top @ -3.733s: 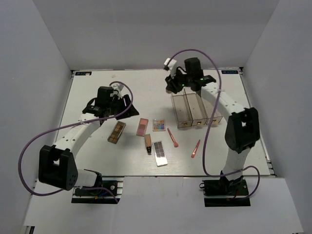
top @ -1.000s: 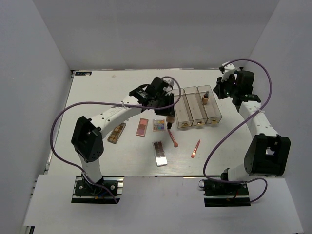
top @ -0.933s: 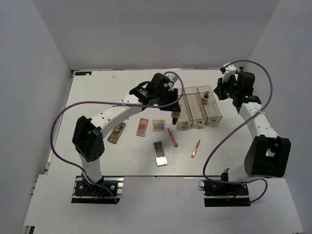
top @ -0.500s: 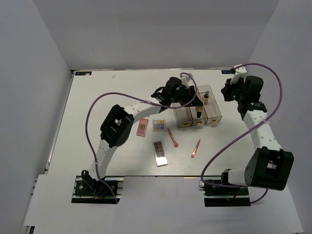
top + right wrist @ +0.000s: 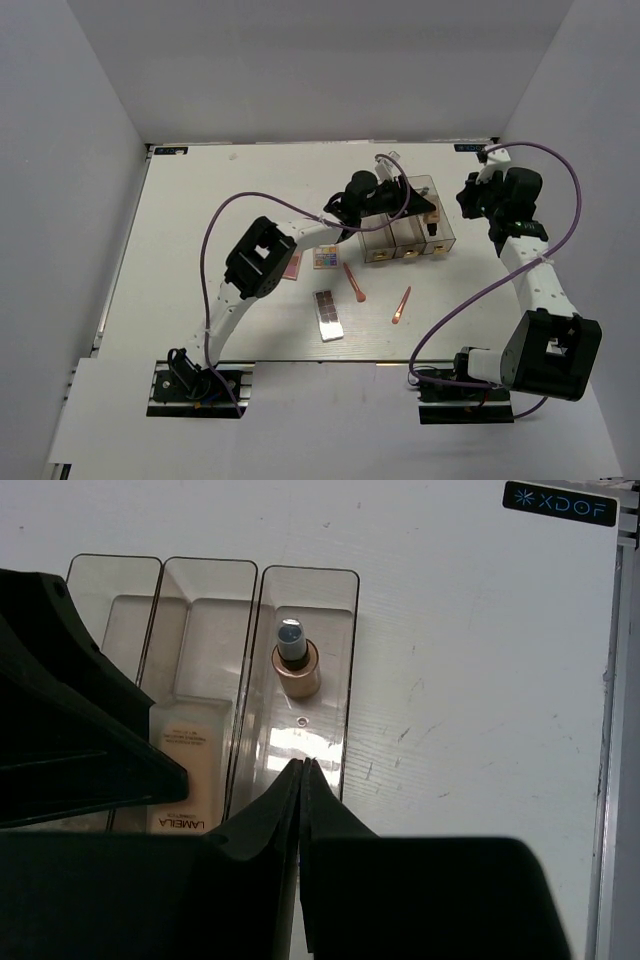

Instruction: Organize the makeup

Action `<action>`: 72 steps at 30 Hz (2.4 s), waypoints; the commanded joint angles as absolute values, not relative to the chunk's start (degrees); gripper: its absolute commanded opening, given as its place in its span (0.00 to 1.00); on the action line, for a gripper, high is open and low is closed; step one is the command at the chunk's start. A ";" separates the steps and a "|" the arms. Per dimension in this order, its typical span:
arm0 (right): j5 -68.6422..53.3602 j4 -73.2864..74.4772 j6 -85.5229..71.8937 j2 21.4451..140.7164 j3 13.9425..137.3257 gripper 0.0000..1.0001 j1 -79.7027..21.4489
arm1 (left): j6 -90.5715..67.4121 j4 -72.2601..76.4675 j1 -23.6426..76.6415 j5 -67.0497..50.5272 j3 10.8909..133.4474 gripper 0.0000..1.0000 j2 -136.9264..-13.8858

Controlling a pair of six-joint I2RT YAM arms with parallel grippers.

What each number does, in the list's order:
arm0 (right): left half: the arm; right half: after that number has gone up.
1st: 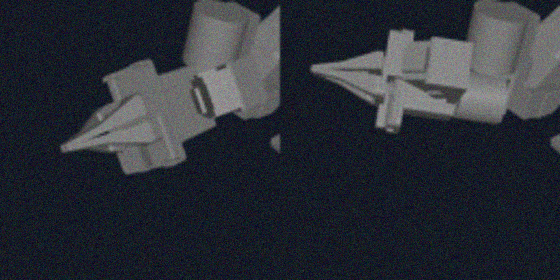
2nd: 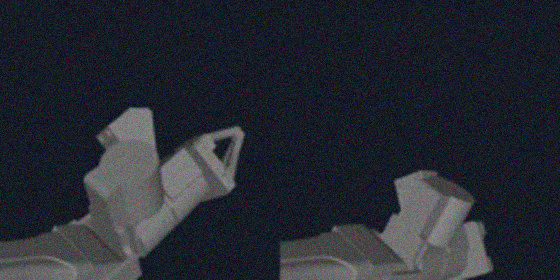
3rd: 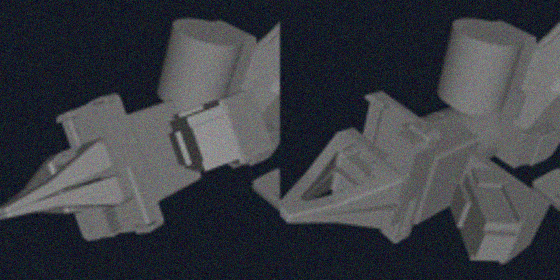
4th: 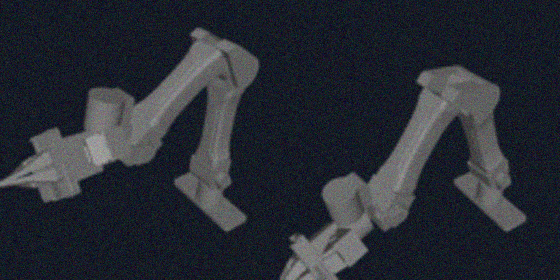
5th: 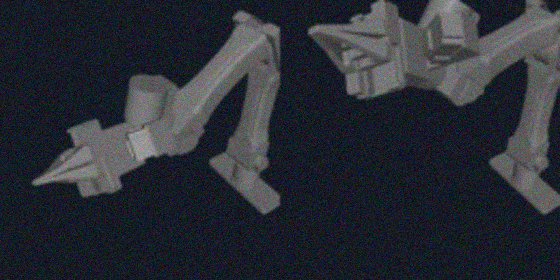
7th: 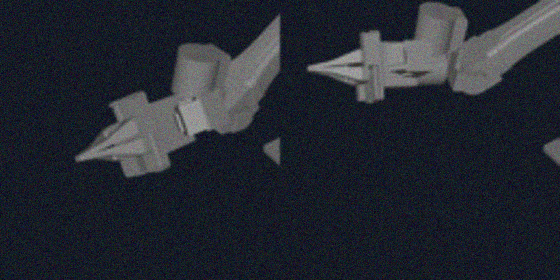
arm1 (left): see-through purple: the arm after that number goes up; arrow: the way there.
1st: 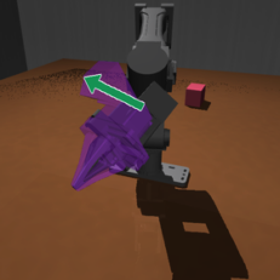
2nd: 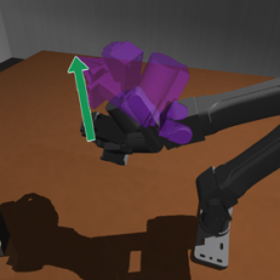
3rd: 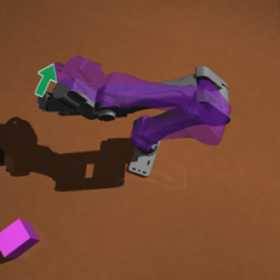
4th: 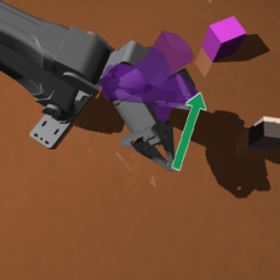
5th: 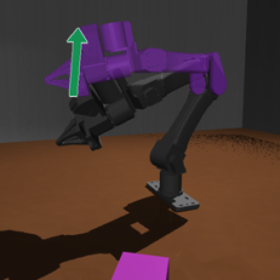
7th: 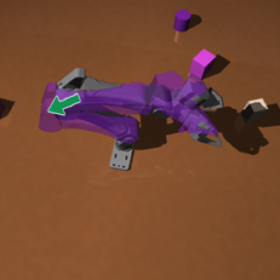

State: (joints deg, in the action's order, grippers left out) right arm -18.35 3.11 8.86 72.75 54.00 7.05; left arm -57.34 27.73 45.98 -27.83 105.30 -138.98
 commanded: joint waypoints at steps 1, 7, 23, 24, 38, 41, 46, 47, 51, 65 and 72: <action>-19.07 1.05 7.65 71.02 53.61 0.04 7.65 | -59.42 34.45 46.49 -24.89 107.93 0.21 -138.86; -19.95 0.97 7.03 70.58 53.53 0.04 7.91 | -53.89 32.26 48.25 -19.51 112.85 0.29 -142.47; -21.71 0.70 6.33 69.17 52.47 0.05 9.40 | -47.37 25.84 48.78 -14.76 114.96 0.60 -143.09; -21.88 0.70 6.33 69.17 52.47 0.06 9.40 | -47.29 25.75 48.78 -14.68 114.96 0.60 -142.82; -47.50 9.35 17.64 67.23 52.20 0.13 10.46 | -41.41 25.14 47.46 -13.53 109.63 0.35 -130.90; -64.73 28.01 37.98 68.55 53.52 0.19 10.11 | -36.75 19.71 46.76 -11.26 104.69 0.13 -122.65; -65.41 74.48 106.92 78.82 59.14 0.34 8.70 | -31.99 4.59 44.74 -4.75 91.43 0.01 -108.31; -64.00 75.31 106.18 81.71 59.41 0.34 8.35 | -31.99 3.09 44.04 -3.27 89.06 0.02 -105.76; -54.25 72.80 115.74 82.27 56.96 0.44 6.68 | -31.38 -5.60 42.89 -1.24 77.12 0.58 -92.68; -36.48 63.02 123.58 86.66 54.23 0.59 -9.65 | -39.64 -16.16 42.36 4.75 57.83 0.74 -73.65; -30.68 59.68 123.05 91.23 53.70 0.56 -14.67 | -43.15 -18.89 42.36 3.43 57.31 0.77 -72.68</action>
